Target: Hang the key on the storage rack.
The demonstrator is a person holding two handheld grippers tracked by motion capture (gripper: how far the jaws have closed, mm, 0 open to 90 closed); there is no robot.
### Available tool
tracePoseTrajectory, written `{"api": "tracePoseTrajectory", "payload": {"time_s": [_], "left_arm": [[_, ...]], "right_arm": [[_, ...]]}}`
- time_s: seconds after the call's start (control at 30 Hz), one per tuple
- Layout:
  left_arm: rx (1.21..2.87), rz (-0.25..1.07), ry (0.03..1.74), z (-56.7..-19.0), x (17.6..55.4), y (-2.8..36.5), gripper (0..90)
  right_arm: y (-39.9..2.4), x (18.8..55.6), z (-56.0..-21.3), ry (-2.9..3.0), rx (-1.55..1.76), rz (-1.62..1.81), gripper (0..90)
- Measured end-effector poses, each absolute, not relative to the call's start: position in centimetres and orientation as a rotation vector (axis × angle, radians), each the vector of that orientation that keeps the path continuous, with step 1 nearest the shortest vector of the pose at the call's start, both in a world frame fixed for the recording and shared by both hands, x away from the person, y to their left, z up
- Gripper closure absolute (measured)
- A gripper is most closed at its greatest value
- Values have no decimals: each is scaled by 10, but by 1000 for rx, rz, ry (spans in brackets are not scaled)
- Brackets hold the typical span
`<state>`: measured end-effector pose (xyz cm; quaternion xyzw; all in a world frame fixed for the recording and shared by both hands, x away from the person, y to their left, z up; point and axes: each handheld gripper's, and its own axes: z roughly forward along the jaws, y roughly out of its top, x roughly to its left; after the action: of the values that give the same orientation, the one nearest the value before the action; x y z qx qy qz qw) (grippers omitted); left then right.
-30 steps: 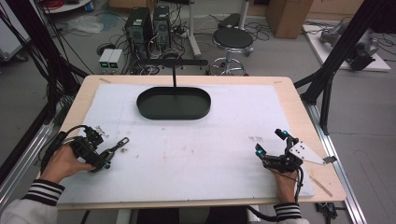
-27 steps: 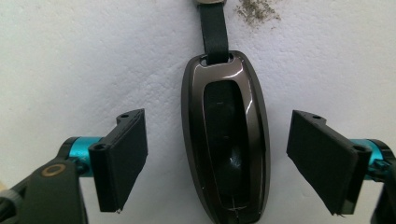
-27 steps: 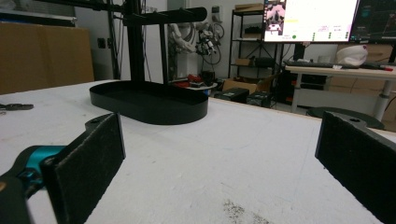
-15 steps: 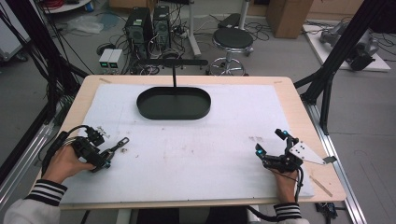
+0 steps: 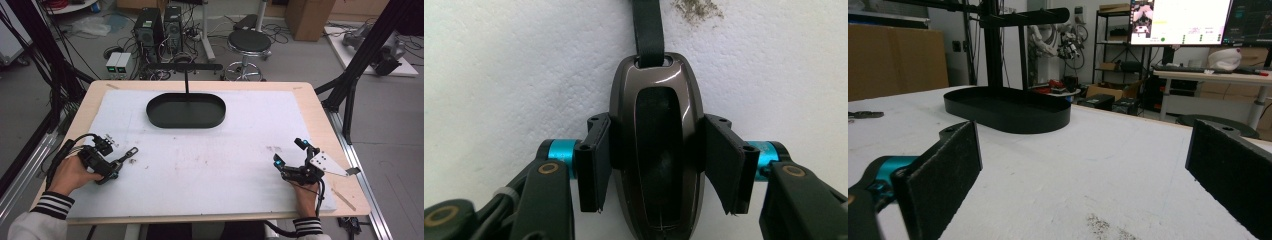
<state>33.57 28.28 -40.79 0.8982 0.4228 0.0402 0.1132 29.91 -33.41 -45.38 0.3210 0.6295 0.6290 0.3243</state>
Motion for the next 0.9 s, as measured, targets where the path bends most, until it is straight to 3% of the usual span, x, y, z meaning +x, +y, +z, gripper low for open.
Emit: {"api": "tracePoseTrajectory", "payload": {"time_s": [0.27, 0.5, 0.9], "left_arm": [[2635, 165, 1206, -407, 334, 283, 484], [2538, 254, 1195, -400, 332, 287, 485], [2247, 419, 1169, -381, 331, 294, 485]], "right_arm": [[-334, 299, -454, 1648, 839, 1652, 4], [-334, 299, -454, 1650, 839, 1651, 4], [-334, 299, -454, 1647, 839, 1652, 4]]}}
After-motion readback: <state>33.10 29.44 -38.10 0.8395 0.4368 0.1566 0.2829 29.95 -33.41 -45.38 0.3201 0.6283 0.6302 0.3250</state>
